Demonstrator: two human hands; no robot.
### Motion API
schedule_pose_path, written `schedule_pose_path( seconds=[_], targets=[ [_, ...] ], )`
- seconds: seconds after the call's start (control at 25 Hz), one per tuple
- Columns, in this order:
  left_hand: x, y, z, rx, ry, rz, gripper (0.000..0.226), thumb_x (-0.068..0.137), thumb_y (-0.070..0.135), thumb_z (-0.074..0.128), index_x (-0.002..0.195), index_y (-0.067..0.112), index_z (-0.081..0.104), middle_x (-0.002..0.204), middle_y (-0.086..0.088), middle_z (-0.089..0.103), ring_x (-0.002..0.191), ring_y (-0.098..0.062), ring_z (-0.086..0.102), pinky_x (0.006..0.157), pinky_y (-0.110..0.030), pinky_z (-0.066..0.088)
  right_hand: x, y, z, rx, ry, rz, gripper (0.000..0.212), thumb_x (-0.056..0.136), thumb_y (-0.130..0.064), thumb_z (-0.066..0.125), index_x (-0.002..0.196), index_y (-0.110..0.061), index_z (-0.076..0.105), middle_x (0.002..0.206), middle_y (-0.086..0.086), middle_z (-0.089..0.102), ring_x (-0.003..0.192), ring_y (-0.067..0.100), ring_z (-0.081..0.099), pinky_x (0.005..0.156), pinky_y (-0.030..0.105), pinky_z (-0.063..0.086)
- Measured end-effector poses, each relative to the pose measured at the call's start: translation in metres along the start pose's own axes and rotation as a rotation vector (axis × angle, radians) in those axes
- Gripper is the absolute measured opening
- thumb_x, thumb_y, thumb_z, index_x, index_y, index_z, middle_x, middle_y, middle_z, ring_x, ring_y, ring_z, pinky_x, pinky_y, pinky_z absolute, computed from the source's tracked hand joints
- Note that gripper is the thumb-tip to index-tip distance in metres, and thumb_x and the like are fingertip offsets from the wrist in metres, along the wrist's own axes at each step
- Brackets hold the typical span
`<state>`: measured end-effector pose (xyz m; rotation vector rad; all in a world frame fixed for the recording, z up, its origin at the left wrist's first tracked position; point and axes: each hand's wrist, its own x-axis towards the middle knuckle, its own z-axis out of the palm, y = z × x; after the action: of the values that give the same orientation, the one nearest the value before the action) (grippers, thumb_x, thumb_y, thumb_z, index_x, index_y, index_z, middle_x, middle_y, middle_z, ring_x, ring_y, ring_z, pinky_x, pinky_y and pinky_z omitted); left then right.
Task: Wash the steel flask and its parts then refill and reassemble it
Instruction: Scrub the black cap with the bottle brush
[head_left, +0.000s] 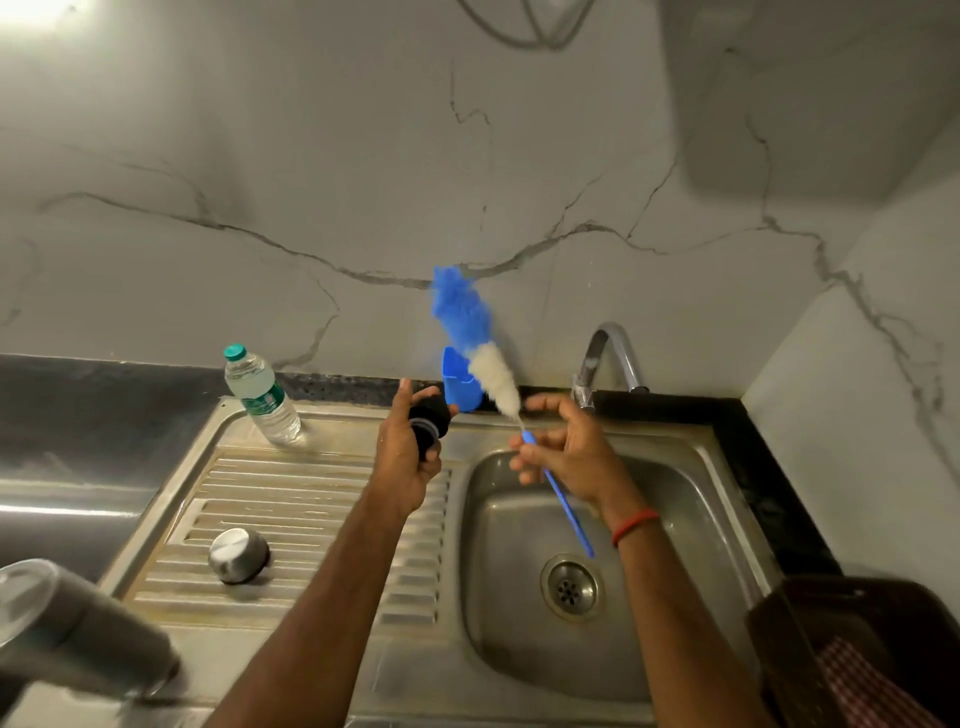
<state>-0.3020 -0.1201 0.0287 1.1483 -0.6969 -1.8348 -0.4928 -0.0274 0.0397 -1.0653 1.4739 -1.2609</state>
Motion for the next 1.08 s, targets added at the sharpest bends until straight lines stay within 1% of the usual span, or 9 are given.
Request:
schedule_pose_path(
  seconds=[0.12, 0.24, 0.4, 0.48, 0.56, 0.72, 0.84, 0.92, 1.08],
  targets=[
    [-0.010, -0.004, -0.002, -0.073, 0.024, -0.003, 0.056, 0.094, 0.074, 0.042, 0.105, 0.028, 0.072, 0.102, -0.010, 0.076, 0.041, -0.010, 0.039, 0.037, -0.016, 0.030, -0.022, 0.050, 0.000, -0.203, 0.177, 0.058, 0.025, 0.086, -0.008, 0.074, 0.106, -0.023, 0.069, 0.093, 0.004, 0.075, 0.079, 0.016, 0.070, 0.081, 0.044, 0.060],
    [-0.016, -0.011, -0.007, -0.071, 0.079, 0.009, 0.065, 0.095, 0.076, 0.036, 0.107, 0.024, 0.072, 0.099, -0.013, 0.076, 0.047, -0.015, 0.047, 0.042, -0.020, 0.036, -0.044, 0.073, 0.006, -0.306, 0.277, -0.018, 0.001, 0.089, -0.027, 0.074, 0.089, -0.026, 0.072, 0.077, -0.006, 0.073, 0.072, 0.012, 0.068, 0.072, 0.041, 0.058],
    [-0.025, -0.020, -0.008, -0.003, 0.173, 0.018, 0.065, 0.097, 0.074, 0.034, 0.110, 0.024, 0.073, 0.101, -0.012, 0.078, 0.057, -0.017, 0.057, 0.052, -0.025, 0.045, -0.060, 0.071, 0.012, -0.285, 0.320, -0.103, 0.011, 0.089, -0.033, 0.074, 0.089, -0.022, 0.072, 0.072, -0.006, 0.070, 0.063, 0.011, 0.063, 0.058, 0.029, 0.053],
    [-0.028, -0.023, -0.008, 0.001, 0.198, -0.019, 0.066, 0.094, 0.077, 0.035, 0.112, 0.023, 0.069, 0.103, -0.009, 0.077, 0.082, -0.020, 0.067, 0.069, -0.034, 0.051, -0.064, 0.070, 0.012, -0.261, 0.319, -0.124, 0.022, 0.092, -0.040, 0.068, 0.082, -0.020, 0.070, 0.067, -0.003, 0.066, 0.058, 0.008, 0.056, 0.053, 0.024, 0.046],
    [-0.029, -0.027, -0.009, -0.053, 0.204, -0.045, 0.065, 0.092, 0.076, 0.044, 0.114, 0.018, 0.064, 0.110, -0.011, 0.073, 0.097, -0.024, 0.068, 0.074, -0.038, 0.054, -0.068, 0.078, 0.010, -0.270, 0.331, -0.110, 0.026, 0.095, -0.038, 0.064, 0.076, -0.020, 0.067, 0.066, -0.002, 0.066, 0.058, 0.006, 0.056, 0.054, 0.024, 0.044],
    [-0.036, -0.031, -0.008, -0.197, 0.118, -0.027, 0.043, 0.098, 0.054, 0.057, 0.109, 0.014, 0.068, 0.111, -0.014, 0.069, 0.080, -0.020, 0.067, 0.056, -0.028, 0.056, -0.082, 0.107, -0.007, -0.286, 0.271, -0.039, 0.031, 0.088, -0.016, 0.074, 0.063, -0.030, 0.061, 0.058, -0.009, 0.059, 0.055, 0.001, 0.052, 0.057, 0.020, 0.044],
    [-0.040, -0.042, -0.003, -0.173, 0.103, 0.000, 0.047, 0.103, 0.050, 0.049, 0.127, 0.013, 0.064, 0.121, -0.008, 0.069, 0.091, -0.021, 0.068, 0.071, -0.034, 0.055, -0.083, 0.104, -0.006, -0.345, 0.212, -0.073, 0.039, 0.084, -0.010, 0.077, 0.059, -0.033, 0.057, 0.059, -0.014, 0.058, 0.057, -0.001, 0.052, 0.058, 0.016, 0.042],
    [-0.046, -0.049, 0.005, -0.156, 0.093, 0.058, 0.047, 0.102, 0.055, 0.046, 0.120, 0.017, 0.065, 0.116, -0.011, 0.069, 0.094, -0.023, 0.066, 0.076, -0.036, 0.054, -0.077, 0.093, 0.003, -0.397, 0.189, -0.121, 0.024, 0.087, -0.020, 0.074, 0.068, -0.031, 0.063, 0.069, -0.012, 0.066, 0.064, 0.003, 0.060, 0.058, 0.020, 0.047],
    [-0.048, -0.043, 0.014, -0.257, 0.062, 0.098, 0.093, 0.074, 0.088, 0.039, 0.127, 0.016, 0.065, 0.116, -0.014, 0.071, 0.106, -0.029, 0.069, 0.094, -0.046, 0.055, -0.082, 0.110, -0.012, -0.446, 0.164, -0.174, 0.017, 0.091, -0.036, 0.065, 0.077, -0.027, 0.066, 0.066, -0.005, 0.062, 0.060, 0.009, 0.059, 0.057, 0.034, 0.049]
  ],
)
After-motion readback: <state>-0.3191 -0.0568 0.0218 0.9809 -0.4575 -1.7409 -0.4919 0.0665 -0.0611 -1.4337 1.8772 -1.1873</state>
